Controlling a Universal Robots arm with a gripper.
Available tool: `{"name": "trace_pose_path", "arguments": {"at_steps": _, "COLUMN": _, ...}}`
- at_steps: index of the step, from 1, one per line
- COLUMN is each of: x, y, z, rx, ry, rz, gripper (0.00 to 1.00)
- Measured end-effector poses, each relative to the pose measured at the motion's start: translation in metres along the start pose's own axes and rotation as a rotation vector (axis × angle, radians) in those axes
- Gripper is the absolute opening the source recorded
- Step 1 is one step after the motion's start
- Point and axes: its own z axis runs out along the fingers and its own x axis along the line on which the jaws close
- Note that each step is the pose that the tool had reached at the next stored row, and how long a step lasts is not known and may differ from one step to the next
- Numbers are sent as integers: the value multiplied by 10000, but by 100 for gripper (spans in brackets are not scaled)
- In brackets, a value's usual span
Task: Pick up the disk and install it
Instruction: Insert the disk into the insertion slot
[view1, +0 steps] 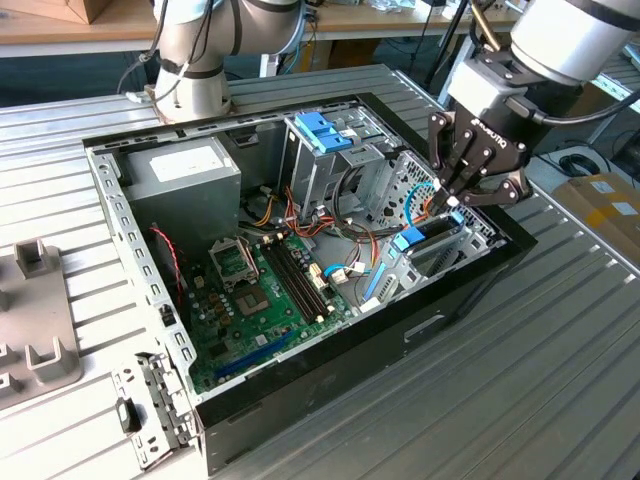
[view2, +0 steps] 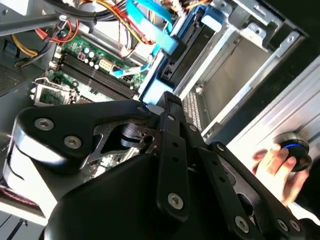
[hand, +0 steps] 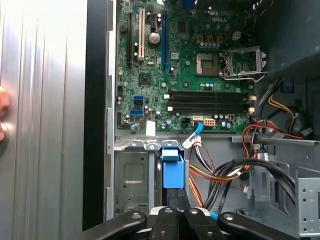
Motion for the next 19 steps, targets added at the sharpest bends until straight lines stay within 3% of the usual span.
{"name": "trace_pose_path", "arguments": {"at_steps": 6, "x": 11, "y": -40, "z": 188, "rx": -32, "ry": 0, "rz": 2, "gripper": 10}}
{"name": "trace_pose_path", "arguments": {"at_steps": 13, "x": 16, "y": -53, "z": 333, "rx": -63, "ry": 0, "rz": 2, "gripper": 10}}
{"name": "trace_pose_path", "arguments": {"at_steps": 19, "x": -15, "y": -84, "z": 416, "rx": -81, "ry": 12, "rz": 5, "gripper": 10}}
